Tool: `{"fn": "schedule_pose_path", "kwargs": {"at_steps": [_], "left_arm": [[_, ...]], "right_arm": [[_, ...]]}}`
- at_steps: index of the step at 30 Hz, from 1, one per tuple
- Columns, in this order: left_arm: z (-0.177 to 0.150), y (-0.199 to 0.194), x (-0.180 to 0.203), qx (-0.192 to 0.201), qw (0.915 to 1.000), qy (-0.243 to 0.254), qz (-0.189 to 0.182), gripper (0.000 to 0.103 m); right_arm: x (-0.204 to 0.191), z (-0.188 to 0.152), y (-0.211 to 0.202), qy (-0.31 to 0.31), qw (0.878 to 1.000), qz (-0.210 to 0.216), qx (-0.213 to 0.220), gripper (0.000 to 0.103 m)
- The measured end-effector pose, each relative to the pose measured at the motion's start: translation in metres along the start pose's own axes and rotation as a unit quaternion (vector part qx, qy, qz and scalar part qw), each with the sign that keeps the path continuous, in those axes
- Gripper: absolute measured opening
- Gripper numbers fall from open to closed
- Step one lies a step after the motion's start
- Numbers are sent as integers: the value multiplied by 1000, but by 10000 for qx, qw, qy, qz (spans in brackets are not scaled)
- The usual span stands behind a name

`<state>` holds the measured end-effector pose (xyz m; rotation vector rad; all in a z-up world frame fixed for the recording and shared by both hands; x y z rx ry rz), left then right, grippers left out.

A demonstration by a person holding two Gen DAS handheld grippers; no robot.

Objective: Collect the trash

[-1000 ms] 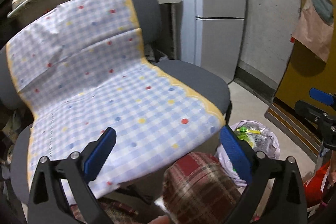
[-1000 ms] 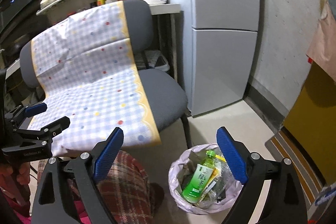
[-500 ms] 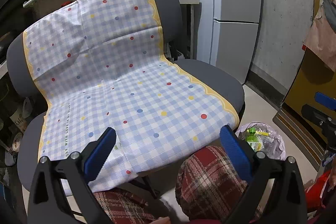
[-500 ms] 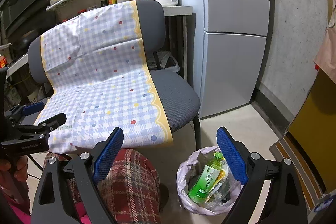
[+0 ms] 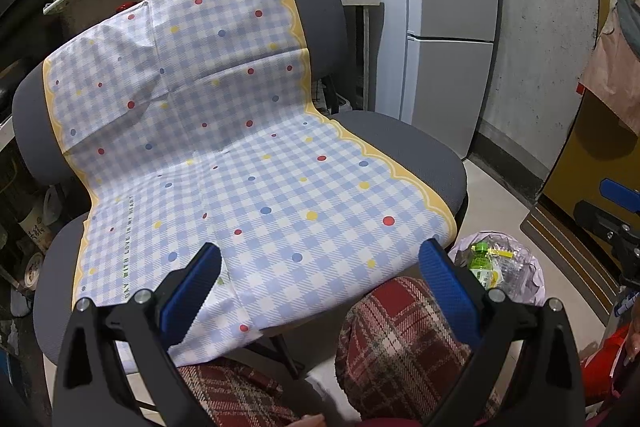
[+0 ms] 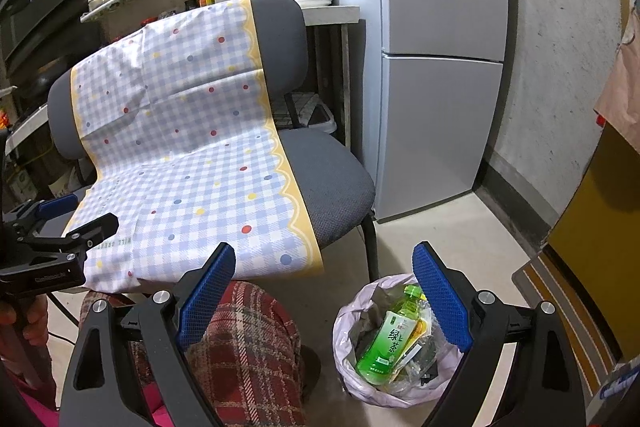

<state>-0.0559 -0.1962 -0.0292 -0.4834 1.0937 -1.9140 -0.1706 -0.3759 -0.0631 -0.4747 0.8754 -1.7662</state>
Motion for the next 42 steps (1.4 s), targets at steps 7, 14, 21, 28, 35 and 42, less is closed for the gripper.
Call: {"fn": "schedule_pose_path", "kwargs": {"at_steps": [7, 14, 21, 28, 35, 42], "left_arm": [[0, -1, 0, 20, 10000, 7, 17, 96], [0, -2, -1, 32, 10000, 15, 21, 96], [0, -2, -2, 29, 10000, 16, 22, 96], [0, -2, -2, 33, 10000, 19, 24, 96], [-1, -3, -4, 29, 10000, 6, 33, 96], [-1, -3, -5, 31, 10000, 12, 46, 96]], "right_arm": [[1, 0, 0, -6, 10000, 7, -2, 90], [1, 0, 0, -5, 10000, 8, -6, 90], [0, 0, 0, 7, 10000, 1, -4, 90], [0, 0, 0, 0, 10000, 13, -10, 90], [-1, 0, 0, 11, 10000, 7, -11, 90], [0, 0, 1, 5, 10000, 15, -13, 90]]}}
Point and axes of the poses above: each gripper's, at about its wrist camera, not at the fingertips, and y roughly the way its jaws point, x to its right, z to its top, the point moved 7 cm from there along y, roughly the way its jaws point, and after that the axes turned 15 degrees about -x, right-handed, at the moved point
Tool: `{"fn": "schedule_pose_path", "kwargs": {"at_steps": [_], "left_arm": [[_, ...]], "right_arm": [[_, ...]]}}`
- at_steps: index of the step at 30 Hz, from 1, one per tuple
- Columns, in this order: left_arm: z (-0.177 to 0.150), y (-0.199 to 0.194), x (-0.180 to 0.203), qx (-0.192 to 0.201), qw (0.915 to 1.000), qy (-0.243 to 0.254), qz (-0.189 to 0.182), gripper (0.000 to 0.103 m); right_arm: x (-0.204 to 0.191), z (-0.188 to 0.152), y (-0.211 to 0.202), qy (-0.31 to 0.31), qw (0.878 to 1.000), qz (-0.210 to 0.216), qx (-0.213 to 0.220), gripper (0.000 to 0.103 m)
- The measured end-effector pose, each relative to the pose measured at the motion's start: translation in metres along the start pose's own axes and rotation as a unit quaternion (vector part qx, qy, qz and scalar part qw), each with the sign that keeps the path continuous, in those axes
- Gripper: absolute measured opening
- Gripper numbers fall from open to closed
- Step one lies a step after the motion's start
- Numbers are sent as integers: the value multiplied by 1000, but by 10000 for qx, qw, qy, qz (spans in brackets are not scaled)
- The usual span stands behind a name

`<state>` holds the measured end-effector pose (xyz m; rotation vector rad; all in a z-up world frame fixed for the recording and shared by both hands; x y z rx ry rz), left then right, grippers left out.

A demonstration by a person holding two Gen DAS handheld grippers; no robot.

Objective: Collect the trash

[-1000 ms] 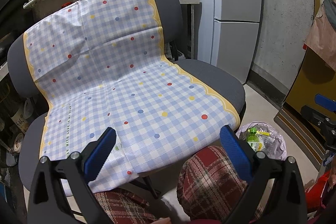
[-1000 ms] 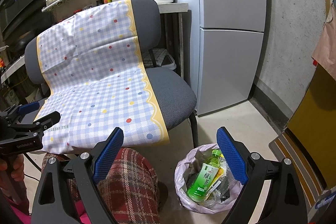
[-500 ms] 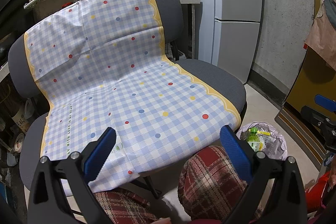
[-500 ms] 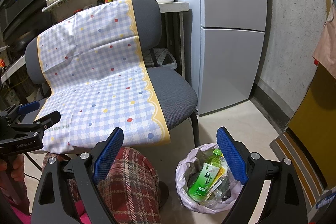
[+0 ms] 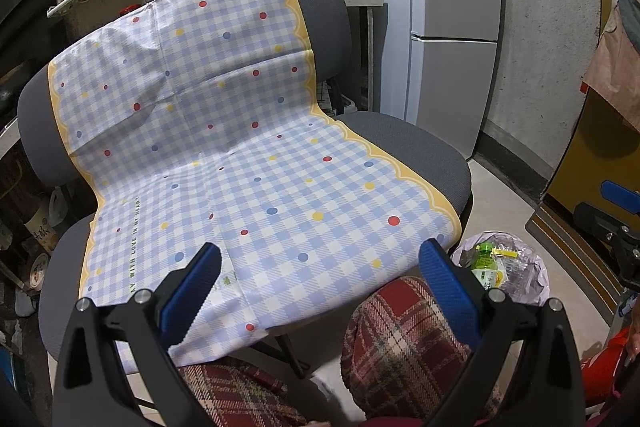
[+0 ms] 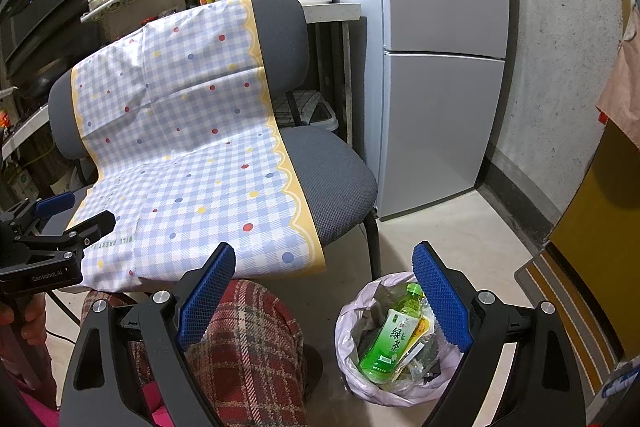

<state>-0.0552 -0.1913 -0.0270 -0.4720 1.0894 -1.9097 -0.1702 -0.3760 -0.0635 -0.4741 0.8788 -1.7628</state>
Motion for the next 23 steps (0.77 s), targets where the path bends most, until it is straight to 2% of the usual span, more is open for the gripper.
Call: {"fn": "schedule_pose_path", "kwargs": {"at_steps": [12, 16, 23], "left_arm": [[-2, 0, -1, -5, 10000, 8, 27, 96], [-4, 2, -5, 42, 9997, -2, 247, 96], [-13, 24, -42, -251, 9985, -336, 355, 96]], "right_arm": [[0, 0, 0, -3, 10000, 6, -13, 90], [-1, -3, 3, -6, 10000, 14, -38, 90], [-24, 1, 29, -173, 9993, 230, -257, 90]]}}
Point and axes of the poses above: each gripper's, at about its wrist camera, not at the fingertips, and y roughly the way its jaws point, x to its right, z to its top, the point moved 7 cm from there along y, roughly the way its jaws point, and after that the axes turned 15 degrees about -x, right-handed, at the moved point
